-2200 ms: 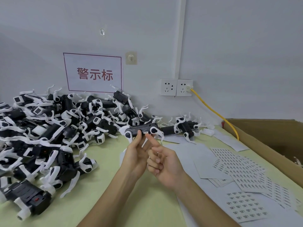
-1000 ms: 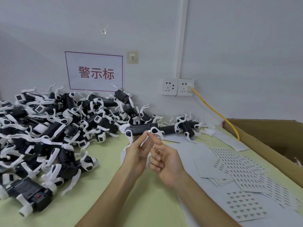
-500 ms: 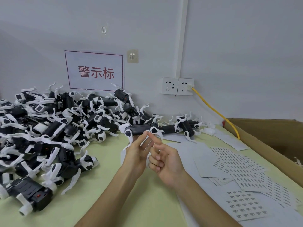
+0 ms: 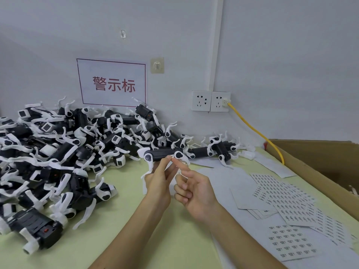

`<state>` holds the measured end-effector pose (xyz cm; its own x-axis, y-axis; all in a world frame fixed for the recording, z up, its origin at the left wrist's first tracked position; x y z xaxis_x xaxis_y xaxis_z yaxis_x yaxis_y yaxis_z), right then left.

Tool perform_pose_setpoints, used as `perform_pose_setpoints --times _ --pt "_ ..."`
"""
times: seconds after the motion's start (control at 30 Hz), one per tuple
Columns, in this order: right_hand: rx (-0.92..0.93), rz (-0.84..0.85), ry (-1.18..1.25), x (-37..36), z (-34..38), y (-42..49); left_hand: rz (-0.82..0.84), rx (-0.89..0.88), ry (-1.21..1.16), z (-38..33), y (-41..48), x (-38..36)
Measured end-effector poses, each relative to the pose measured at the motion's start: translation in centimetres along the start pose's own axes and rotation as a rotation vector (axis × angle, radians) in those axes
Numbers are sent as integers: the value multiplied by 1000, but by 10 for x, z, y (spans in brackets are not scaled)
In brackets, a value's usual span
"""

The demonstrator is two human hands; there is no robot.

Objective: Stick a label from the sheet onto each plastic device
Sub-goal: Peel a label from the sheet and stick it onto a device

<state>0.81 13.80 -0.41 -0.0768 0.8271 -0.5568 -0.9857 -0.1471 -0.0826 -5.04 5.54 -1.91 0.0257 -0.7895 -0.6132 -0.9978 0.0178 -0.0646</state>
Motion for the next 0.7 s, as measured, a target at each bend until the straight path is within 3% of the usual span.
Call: perform_pose_setpoints --times 0.4,0.7 --pt "24 0 26 -1 3 1 -167 -99 -53 -4 5 10" --pt "107 -69 -19 9 13 1 126 -48 -123 -10 6 -2"
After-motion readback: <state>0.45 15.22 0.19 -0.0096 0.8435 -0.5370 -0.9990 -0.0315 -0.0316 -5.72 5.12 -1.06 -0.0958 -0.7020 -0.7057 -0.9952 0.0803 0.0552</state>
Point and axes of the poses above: each hand's wrist, its own y-axis towards the middle knuckle, its own x-axis out of the back of the hand, z = x × y, the point moved 5 cm from there along y, towards the middle knuckle, and after that the axes turned 5 degrees about -x, right-handed, at the moved point
